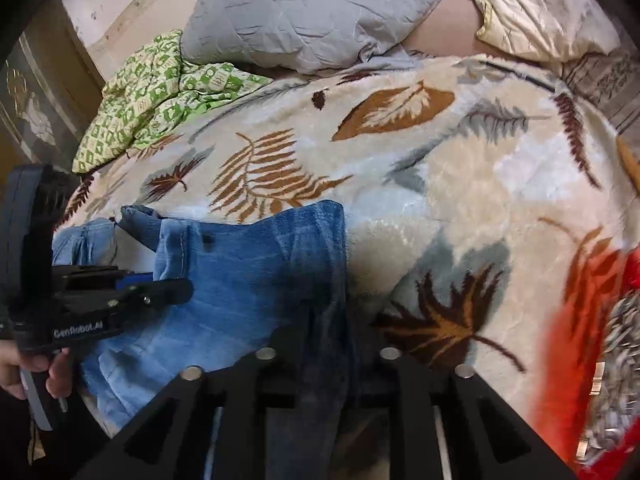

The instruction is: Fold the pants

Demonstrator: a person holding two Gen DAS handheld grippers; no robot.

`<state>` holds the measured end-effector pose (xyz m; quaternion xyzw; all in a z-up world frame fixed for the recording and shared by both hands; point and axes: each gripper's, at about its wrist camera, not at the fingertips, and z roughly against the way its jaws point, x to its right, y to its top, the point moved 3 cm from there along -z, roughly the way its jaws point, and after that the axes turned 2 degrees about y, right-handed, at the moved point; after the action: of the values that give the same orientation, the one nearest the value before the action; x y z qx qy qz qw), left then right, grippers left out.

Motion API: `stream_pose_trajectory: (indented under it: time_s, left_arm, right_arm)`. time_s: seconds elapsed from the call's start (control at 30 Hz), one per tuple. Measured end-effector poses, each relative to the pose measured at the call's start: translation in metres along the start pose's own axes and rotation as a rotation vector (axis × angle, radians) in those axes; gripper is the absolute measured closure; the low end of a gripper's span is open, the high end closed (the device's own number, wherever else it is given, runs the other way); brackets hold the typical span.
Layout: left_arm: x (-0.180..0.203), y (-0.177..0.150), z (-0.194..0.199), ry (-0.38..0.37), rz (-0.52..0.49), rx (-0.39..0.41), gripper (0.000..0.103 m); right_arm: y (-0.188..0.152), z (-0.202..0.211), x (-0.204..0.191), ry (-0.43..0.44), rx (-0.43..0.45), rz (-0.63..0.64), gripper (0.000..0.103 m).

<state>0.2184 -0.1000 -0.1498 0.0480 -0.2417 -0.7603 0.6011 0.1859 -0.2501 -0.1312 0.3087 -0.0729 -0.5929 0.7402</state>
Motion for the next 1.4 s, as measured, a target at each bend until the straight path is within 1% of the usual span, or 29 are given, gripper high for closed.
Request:
stream_pose_trajectory:
  time_s: [0.03,0.07,0.1,0.13,0.2,0.27,0.33,0.37,0.43,0.5,0.6,0.7,0.77,0.9,0.97,1.03,1.13,1.27,1.4]
  left_arm:
    - [-0.001,-0.003,0.010,0.022,-0.002,0.023,0.047]
    - [-0.004,-0.005,0.021,0.043,0.002,0.055,0.031]
    - [-0.008,-0.009,0.037,0.061,0.016,0.106,0.011]
    - [-0.013,-0.012,0.052,0.070,0.026,0.144,0.009]
    - [-0.023,-0.021,0.070,0.092,0.027,0.158,0.009]
    - [-0.036,-0.030,0.086,0.119,0.044,0.158,0.009]
    - [-0.056,-0.045,0.109,0.173,0.077,0.169,0.009]
    - [-0.064,-0.052,0.120,0.187,0.090,0.177,0.008]
    - [-0.084,-0.069,0.144,0.217,0.132,0.197,0.004]
    - [-0.107,-0.087,0.171,0.236,0.169,0.217,0.004]
    - [-0.142,-0.111,0.203,0.285,0.213,0.237,0.004]
    - [-0.170,-0.129,0.221,0.295,0.262,0.238,0.004]
    - [-0.189,-0.141,0.226,0.287,0.294,0.233,0.004]
    - [-0.215,-0.157,0.227,0.286,0.356,0.233,0.004]
    - [-0.220,-0.166,0.221,0.273,0.376,0.230,0.004]
    - [-0.221,-0.172,0.214,0.264,0.373,0.221,0.004]
    - [-0.223,-0.182,0.206,0.287,0.369,0.218,0.004]
    - [-0.237,-0.179,0.203,0.260,0.416,0.220,0.004]
    - [-0.241,-0.167,0.207,0.245,0.401,0.226,0.004]
  right_arm:
    - [-0.001,0.006,-0.001,-0.020,0.003,0.009,0.062]
    - [-0.002,0.020,-0.001,-0.050,0.028,0.025,0.054]
    - [-0.004,0.030,0.000,-0.057,0.053,0.027,0.032]
    - [-0.006,0.042,0.001,-0.060,0.086,0.019,0.022]
    - [-0.011,0.067,0.001,-0.038,0.149,-0.005,0.021]
    - [-0.014,0.077,-0.001,-0.026,0.150,-0.017,0.021]
    - [-0.017,0.083,-0.007,-0.049,0.149,-0.011,0.021]
    - [-0.019,0.086,-0.012,-0.051,0.152,-0.001,0.021]
    - [-0.021,0.092,-0.024,-0.040,0.161,0.019,0.021]
    - [-0.024,0.100,-0.042,-0.018,0.176,0.058,0.021]
    - [-0.022,0.107,-0.079,0.015,0.198,0.136,0.021]
    - [-0.024,0.106,-0.117,0.065,0.202,0.200,0.018]
    - [-0.027,0.098,-0.143,0.092,0.186,0.244,0.018]
    - [-0.035,0.085,-0.184,0.121,0.156,0.313,0.018]
    - [-0.037,0.080,-0.201,0.132,0.141,0.335,0.018]
    - [-0.037,0.075,-0.212,0.137,0.133,0.345,0.018]
    - [-0.036,0.070,-0.229,0.125,0.124,0.364,0.018]
    - [-0.038,0.065,-0.247,0.125,0.108,0.395,0.018]
    - [-0.042,0.064,-0.268,0.137,0.113,0.429,0.018]
